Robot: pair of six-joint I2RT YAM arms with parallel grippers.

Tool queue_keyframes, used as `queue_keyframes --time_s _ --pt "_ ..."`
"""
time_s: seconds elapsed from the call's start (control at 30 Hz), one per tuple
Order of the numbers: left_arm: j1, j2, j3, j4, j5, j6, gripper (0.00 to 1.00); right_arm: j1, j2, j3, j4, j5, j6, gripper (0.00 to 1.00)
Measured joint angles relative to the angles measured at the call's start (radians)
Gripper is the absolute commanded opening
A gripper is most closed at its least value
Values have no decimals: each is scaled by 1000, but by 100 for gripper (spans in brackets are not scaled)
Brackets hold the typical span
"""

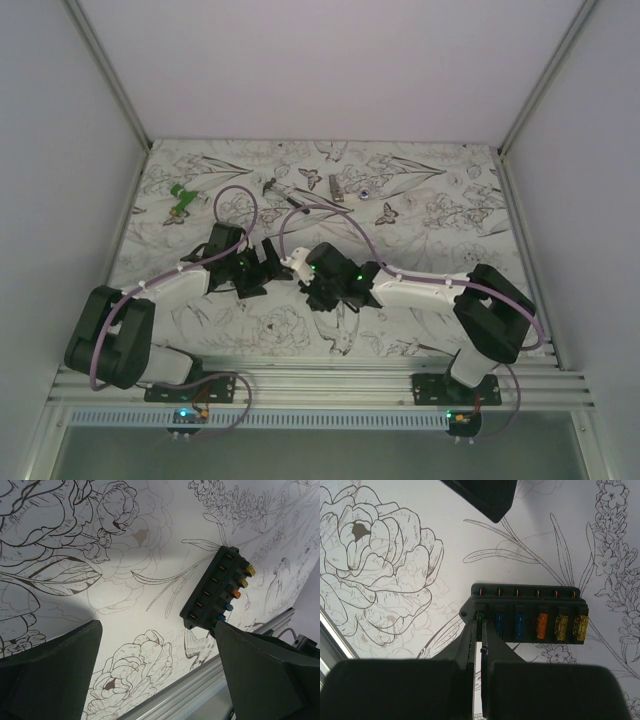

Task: Snap on the fuse box
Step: Adjust the fuse box base at the center of the board.

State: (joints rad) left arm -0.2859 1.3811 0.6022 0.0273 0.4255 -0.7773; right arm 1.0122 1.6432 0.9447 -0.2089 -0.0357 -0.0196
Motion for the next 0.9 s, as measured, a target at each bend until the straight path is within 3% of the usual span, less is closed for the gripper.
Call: queue_keyframes --time_s 0.57,0.9 --pt "0 0 0 0 0 0 100 5 46 17 66 35 -13 0" --pt "4 -37 -26 2 -10 -5 99 5 157 164 -11 22 -55 0"
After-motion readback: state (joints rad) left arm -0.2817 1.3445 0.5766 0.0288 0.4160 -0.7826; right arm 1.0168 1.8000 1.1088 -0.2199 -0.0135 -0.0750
